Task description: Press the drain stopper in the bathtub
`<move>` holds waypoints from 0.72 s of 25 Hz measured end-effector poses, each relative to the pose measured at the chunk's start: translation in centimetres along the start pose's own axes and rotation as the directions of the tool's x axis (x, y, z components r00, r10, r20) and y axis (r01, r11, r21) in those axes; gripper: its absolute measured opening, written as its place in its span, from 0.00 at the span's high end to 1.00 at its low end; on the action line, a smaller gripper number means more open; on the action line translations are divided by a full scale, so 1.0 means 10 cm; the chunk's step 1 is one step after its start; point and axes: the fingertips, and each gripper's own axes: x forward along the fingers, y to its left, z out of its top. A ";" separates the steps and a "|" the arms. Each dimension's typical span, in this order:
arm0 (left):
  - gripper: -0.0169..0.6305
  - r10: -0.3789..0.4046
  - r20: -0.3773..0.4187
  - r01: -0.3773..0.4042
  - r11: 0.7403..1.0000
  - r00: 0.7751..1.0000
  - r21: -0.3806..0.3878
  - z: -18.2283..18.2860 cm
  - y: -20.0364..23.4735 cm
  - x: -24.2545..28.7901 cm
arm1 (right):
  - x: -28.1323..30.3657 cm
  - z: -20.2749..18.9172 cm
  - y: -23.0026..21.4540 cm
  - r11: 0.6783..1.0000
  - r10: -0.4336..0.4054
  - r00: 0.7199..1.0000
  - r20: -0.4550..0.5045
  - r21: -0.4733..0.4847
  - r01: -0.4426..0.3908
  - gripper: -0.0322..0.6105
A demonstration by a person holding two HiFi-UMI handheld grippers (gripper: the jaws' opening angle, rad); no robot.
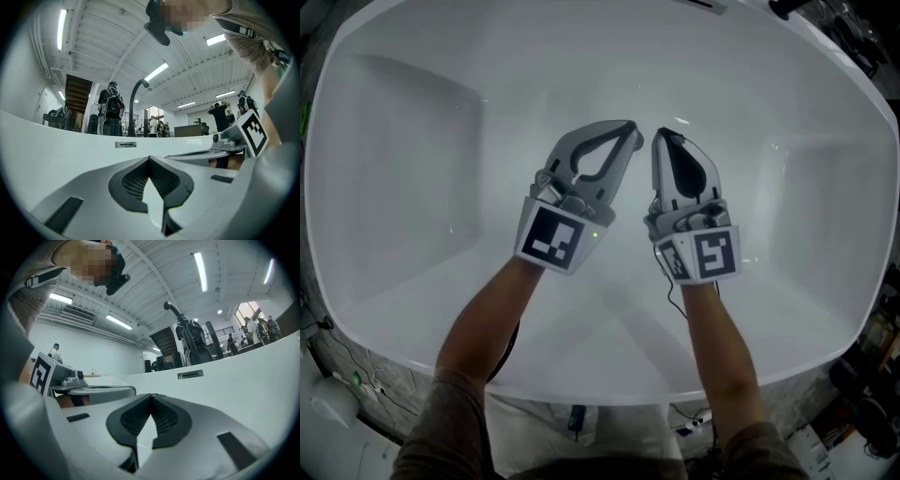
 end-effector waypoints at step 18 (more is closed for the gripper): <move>0.97 0.006 0.004 -0.006 1.000 1.000 -0.005 -0.71 0.03 0.24 | 0.13 -0.92 -0.29 0.999 0.001 0.996 -0.086 0.036 0.003 0.95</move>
